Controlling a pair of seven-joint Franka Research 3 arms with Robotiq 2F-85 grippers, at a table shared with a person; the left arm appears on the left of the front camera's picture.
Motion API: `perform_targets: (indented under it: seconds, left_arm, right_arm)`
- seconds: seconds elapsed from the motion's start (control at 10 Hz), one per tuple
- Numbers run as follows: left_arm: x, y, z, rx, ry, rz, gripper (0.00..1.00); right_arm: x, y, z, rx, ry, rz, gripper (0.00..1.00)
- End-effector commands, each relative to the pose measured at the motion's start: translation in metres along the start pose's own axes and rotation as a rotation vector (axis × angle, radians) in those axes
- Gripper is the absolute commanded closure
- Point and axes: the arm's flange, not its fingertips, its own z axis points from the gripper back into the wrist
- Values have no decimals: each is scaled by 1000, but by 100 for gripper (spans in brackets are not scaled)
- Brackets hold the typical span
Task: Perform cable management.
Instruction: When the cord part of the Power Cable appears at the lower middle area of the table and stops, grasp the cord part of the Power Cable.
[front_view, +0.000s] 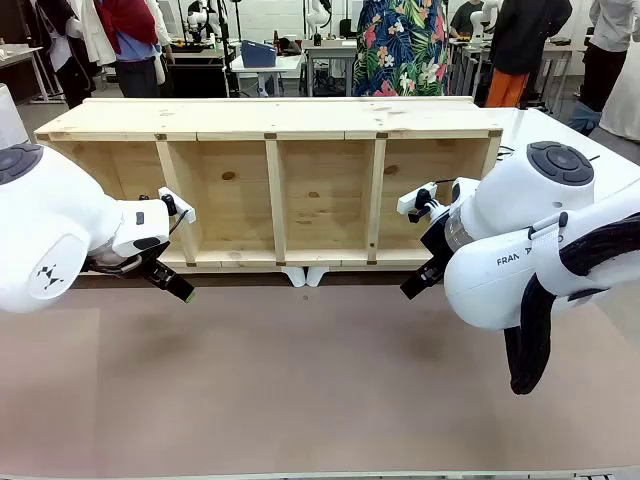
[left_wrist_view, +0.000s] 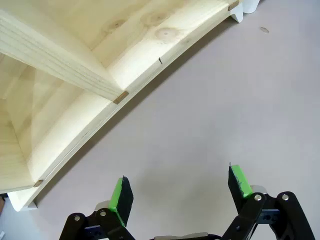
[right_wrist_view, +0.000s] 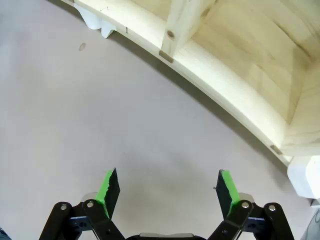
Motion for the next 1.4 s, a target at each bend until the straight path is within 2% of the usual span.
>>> perform_targets:
  seconds: [0.0,1.3]
  left_arm:
    - [0,0,0,0,0,0,0]
    - [3,-5,7,23,18,2,0]
  right_arm:
    - [0,0,0,0,0,0,0]
    - [0,0,0,0,0,1,0]
